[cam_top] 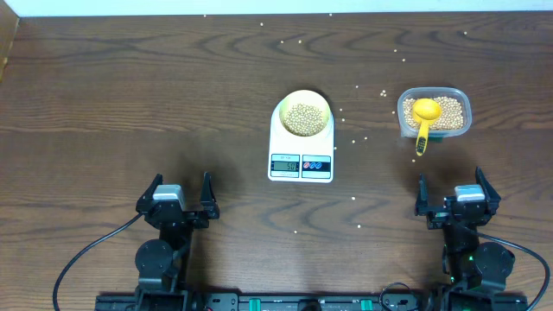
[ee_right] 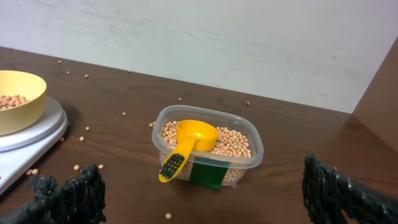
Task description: Scoop item into bowl and weigh 50g on scale
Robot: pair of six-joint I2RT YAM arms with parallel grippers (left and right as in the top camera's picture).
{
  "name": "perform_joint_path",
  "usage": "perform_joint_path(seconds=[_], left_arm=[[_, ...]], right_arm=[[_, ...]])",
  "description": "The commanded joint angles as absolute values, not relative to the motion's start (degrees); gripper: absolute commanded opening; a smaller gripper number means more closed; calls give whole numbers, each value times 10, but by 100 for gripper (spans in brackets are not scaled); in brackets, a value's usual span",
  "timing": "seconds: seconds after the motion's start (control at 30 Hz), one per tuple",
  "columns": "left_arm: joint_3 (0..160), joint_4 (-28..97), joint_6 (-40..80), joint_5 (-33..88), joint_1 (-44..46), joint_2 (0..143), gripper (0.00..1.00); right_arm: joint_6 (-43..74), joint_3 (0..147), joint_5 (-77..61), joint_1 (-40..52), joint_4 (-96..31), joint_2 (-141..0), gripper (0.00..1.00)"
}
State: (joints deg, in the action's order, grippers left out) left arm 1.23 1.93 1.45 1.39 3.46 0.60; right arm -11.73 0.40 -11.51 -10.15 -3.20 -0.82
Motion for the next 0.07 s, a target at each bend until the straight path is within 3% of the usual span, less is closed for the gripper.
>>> perform_joint_path(seconds=[0.0,0.03], left_arm=[[2,42,9,5,32,3,97],[2,42,9,5,32,3,97]], right_arm=[[-125,3,-110,-95,-35,-3,99],[-125,3,-110,-95,-35,-3,99]])
